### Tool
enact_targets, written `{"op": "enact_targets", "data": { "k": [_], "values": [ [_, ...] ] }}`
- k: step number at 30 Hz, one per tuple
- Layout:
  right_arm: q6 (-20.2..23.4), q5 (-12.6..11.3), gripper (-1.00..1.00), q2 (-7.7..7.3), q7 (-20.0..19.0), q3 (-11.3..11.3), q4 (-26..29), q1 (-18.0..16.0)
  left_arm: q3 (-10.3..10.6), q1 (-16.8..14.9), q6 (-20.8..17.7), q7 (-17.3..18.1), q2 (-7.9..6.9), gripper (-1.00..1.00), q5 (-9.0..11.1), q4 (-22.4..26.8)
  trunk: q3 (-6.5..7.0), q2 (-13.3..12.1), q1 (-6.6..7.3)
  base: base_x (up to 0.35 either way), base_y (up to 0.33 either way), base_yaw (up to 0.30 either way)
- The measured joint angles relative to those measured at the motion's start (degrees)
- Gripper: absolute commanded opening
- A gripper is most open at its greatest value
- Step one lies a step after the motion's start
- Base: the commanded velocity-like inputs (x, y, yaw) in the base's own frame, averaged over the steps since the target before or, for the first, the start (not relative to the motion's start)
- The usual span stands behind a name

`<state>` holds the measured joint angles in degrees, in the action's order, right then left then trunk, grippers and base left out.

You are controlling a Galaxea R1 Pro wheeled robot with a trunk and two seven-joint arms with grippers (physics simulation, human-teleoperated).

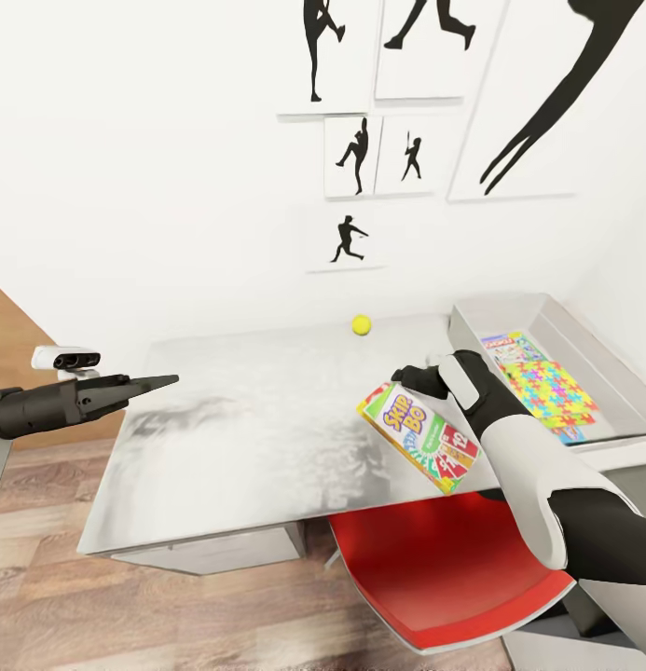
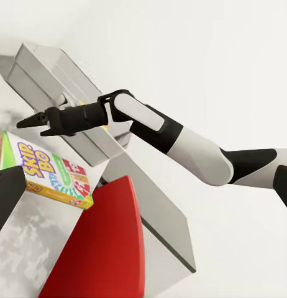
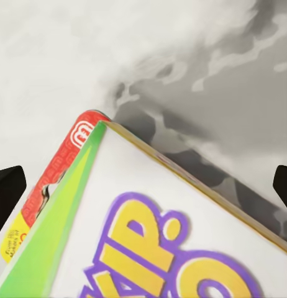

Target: Put all the toys in the child's room - the three board games (two on the bed and one on the table), the two jigsaw puzzles on the table, and the tennis ball on the table - inside the toy box on the table in the child's room.

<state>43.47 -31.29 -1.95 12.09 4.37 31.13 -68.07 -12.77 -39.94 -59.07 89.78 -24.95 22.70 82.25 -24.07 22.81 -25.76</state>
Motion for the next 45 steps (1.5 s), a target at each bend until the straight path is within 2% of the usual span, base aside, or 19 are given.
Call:
{"op": "enact_targets", "data": {
  "k": [17, 45],
  "values": [
    [0.1, -0.1, 1.00, 0.16, 0.0, -0.1, 0.0, 0.0, 0.0, 0.0, 0.0, 0.0, -0.13, 1.00, 0.0, 0.0, -1.50, 0.0, 0.00, 0.000, 0.000, 0.000],
    [0.0, -0.1, 1.00, 0.15, -0.1, -0.1, 0.0, 0.0, 0.0, -0.2, 0.0, 0.0, -0.26, 1.00, 0.0, 0.0, -1.60, 0.0, 0.00, 0.000, 0.043, 0.000]
  ]
}}
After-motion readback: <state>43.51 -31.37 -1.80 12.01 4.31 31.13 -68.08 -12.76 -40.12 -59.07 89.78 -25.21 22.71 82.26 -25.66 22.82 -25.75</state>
